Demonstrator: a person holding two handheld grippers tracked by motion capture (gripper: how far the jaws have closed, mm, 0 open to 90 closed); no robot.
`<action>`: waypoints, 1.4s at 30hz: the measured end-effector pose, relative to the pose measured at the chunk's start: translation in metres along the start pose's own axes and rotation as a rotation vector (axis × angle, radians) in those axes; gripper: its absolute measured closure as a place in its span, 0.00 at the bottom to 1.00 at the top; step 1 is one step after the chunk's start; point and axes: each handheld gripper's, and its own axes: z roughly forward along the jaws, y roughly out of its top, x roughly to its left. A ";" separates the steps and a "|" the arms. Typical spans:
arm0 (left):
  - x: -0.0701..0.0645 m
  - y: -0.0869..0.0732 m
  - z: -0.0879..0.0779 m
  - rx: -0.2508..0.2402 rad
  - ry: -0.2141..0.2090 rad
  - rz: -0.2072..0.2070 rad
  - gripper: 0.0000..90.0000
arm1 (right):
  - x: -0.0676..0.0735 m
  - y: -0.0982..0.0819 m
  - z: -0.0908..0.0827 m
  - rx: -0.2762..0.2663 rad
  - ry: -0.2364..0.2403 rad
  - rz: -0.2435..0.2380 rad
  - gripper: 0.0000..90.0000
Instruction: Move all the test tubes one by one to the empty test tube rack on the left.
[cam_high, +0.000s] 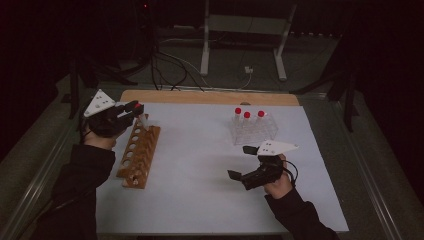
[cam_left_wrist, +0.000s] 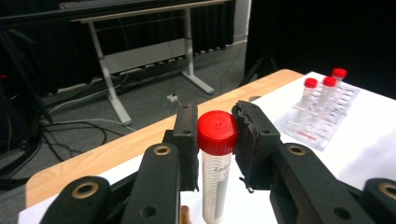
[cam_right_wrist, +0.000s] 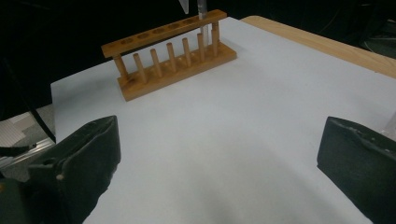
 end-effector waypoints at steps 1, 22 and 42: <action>0.000 0.000 0.000 0.000 0.000 0.000 0.80 | 0.000 0.000 0.000 0.000 -0.001 0.000 0.00; 0.025 -0.036 0.011 0.059 0.104 -0.054 0.80 | 0.000 -0.002 0.001 0.002 0.014 0.000 0.00; 0.024 -0.072 0.027 0.133 0.109 -0.077 0.80 | -0.001 -0.002 -0.002 -0.005 0.022 0.004 0.00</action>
